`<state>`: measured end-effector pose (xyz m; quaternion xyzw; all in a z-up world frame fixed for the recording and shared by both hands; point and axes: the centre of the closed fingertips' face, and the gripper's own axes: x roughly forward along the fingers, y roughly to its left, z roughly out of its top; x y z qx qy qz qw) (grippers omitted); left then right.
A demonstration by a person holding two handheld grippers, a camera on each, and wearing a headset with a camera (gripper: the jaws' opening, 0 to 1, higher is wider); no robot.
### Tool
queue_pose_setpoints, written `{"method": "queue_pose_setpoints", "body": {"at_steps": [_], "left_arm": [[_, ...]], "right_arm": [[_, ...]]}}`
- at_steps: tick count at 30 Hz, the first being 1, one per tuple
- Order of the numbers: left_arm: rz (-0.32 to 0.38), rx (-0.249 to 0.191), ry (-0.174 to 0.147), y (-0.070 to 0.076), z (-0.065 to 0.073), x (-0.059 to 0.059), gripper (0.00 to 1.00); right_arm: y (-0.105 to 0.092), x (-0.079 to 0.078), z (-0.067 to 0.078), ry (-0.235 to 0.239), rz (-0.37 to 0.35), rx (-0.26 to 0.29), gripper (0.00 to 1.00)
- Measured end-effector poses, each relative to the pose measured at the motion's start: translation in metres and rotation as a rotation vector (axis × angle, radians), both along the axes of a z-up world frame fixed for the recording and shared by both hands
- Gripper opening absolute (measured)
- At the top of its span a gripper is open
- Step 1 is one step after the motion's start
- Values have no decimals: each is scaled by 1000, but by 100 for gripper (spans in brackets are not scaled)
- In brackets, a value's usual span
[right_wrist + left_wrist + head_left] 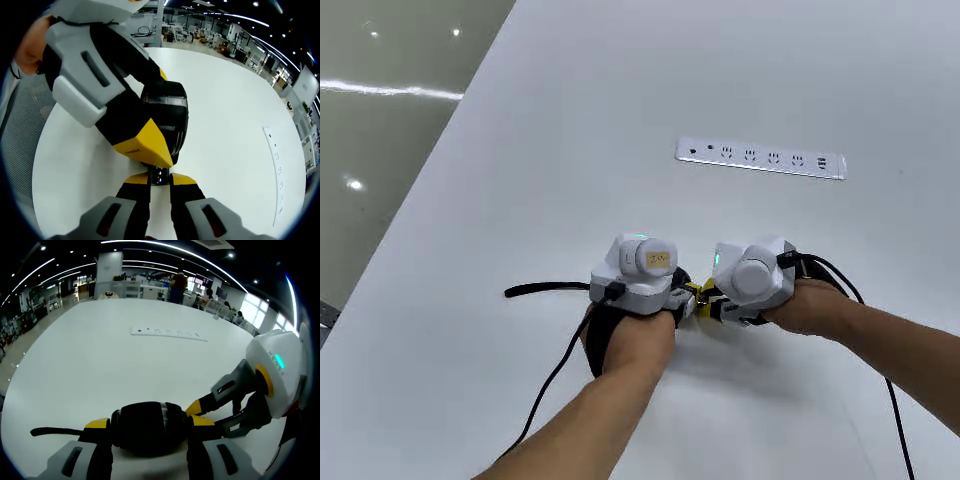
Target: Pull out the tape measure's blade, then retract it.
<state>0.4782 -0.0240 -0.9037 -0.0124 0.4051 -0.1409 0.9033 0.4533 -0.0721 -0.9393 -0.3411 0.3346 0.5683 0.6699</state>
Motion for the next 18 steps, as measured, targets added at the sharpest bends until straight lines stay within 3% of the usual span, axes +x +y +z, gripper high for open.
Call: {"method": "queue_pose_setpoints", "body": {"at_steps": [18], "left_arm": [[-1, 1, 1, 0, 0, -1, 57]], "right_arm": [[3, -1, 0, 3, 29, -23, 14]]}}
